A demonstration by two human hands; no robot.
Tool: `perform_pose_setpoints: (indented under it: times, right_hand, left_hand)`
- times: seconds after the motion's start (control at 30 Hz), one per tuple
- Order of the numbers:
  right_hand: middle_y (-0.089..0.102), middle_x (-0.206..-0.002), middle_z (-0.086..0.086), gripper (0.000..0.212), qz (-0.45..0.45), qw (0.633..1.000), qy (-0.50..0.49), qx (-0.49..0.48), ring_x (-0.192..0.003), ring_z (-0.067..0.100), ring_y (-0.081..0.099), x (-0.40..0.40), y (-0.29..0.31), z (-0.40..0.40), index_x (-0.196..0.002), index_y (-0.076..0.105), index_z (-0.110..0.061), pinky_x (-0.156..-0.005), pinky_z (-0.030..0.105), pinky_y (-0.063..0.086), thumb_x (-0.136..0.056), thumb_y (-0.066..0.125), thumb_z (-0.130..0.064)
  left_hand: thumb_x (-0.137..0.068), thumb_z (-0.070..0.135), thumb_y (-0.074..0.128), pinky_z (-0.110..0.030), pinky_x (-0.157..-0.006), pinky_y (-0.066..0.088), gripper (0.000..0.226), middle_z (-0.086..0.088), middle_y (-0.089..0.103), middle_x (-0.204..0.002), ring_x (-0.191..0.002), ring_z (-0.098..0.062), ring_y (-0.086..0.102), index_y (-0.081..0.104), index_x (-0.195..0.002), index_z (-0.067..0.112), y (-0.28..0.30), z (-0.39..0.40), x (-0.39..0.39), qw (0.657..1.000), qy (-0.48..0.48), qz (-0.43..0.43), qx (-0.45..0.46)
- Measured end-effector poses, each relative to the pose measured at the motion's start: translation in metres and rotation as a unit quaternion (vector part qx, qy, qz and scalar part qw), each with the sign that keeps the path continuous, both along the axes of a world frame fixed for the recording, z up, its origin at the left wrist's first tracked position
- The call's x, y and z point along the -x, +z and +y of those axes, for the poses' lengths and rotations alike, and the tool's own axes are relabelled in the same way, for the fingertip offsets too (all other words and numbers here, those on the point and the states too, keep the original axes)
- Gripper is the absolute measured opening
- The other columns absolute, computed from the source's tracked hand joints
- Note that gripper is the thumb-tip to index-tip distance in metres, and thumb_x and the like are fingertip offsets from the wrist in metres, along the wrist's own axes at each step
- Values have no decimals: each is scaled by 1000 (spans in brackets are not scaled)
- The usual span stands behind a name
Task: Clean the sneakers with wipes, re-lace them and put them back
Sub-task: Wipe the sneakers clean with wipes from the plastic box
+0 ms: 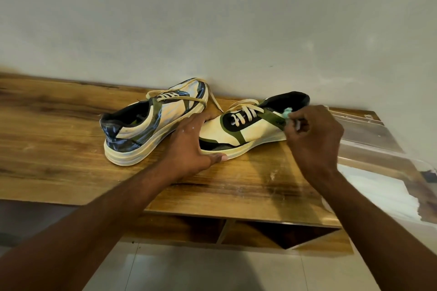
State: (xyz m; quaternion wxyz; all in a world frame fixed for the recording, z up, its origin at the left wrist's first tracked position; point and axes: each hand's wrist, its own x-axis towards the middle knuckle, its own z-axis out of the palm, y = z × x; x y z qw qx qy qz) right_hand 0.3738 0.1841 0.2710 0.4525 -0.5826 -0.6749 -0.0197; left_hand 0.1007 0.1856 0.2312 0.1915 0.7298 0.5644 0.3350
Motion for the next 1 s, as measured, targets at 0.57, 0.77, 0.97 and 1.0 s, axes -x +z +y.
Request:
perform_pose_setpoints:
  times: [0.57,0.77,0.97,1.0]
  right_hand:
    - [65,-93,3,16,-7,1000,-30,-3,-83,13,57,-3,-9,8,-92,70,-11,-70,27,51,-81,78,-2]
    - [61,-102,0,18,-87,987,124,57,-89,11,55,53,-28,-16,-96,66,-14,-73,14,45,-85,76,-3]
    - [63,-97,1,20,-6,999,39,27,-84,14,57,12,-10,6,-93,67,-13,-68,21,49,-83,77,1]
    - [63,-96,2,20,0,999,30,24,-84,16,57,11,-10,6,-93,67,-13,-69,26,52,-83,77,1]
  left_hand:
    - [-62,48,98,-35,-110,42,100,8,55,-143,-132,-14,48,50,-147,30,-4,1,0,1000,4,7,-7]
    - [-61,51,98,-38,-111,44,101,10,55,-143,-133,-15,48,49,-147,31,-6,2,2,1000,2,6,-2]
    - [-62,49,98,-35,-112,41,101,10,54,-145,-134,-13,47,48,-148,30,-2,1,1,1000,0,6,4]
    - [-62,49,98,-35,-113,42,101,10,54,-145,-134,-14,47,49,-148,30,-2,1,1,1000,1,7,2]
